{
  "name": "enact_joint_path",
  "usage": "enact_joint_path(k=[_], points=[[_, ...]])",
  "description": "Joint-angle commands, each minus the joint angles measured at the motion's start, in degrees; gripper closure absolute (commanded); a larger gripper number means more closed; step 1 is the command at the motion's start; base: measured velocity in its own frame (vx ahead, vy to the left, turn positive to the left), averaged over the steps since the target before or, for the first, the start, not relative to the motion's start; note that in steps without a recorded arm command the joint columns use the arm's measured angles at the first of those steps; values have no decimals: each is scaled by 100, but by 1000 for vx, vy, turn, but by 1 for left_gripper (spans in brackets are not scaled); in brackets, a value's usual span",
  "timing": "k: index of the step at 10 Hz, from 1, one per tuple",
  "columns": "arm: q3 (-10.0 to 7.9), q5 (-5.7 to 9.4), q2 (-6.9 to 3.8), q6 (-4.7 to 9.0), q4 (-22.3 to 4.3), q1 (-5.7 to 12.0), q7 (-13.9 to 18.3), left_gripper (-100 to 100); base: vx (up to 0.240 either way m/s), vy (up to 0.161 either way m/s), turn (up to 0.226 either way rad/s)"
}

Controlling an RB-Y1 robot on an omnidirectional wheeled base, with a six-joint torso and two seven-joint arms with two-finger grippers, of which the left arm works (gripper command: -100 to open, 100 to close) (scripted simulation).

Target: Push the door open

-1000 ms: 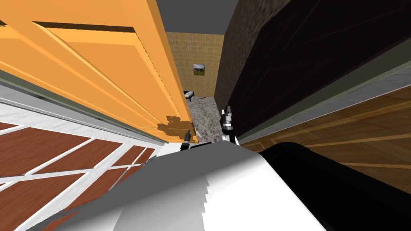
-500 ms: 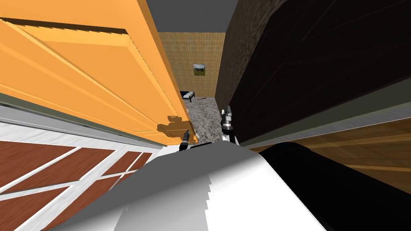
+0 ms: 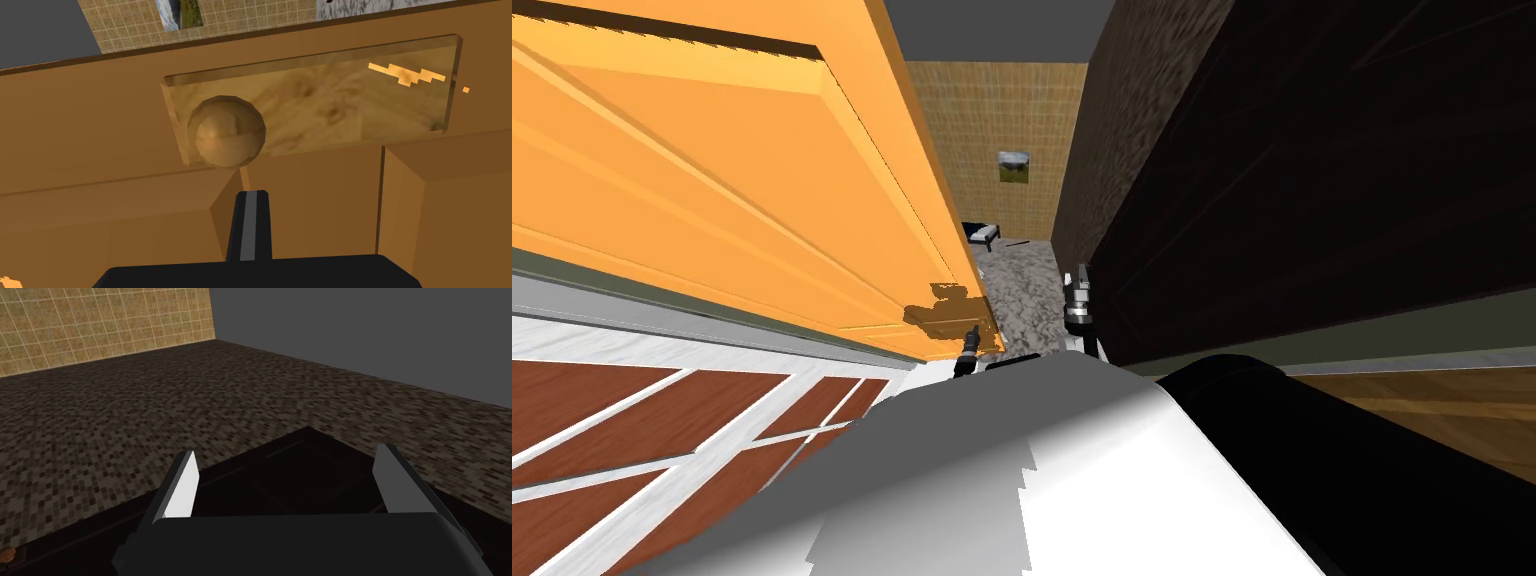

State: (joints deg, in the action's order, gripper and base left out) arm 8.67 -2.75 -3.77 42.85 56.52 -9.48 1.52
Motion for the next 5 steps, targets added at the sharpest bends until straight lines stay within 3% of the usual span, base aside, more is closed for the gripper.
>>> enact_joint_path(k=[1,5], points=[[19,4,-3,-11,34,-31,20,-100,-170,17,7],[69,24,87,-54,160,-128,70,-100,-195,-31,29]])
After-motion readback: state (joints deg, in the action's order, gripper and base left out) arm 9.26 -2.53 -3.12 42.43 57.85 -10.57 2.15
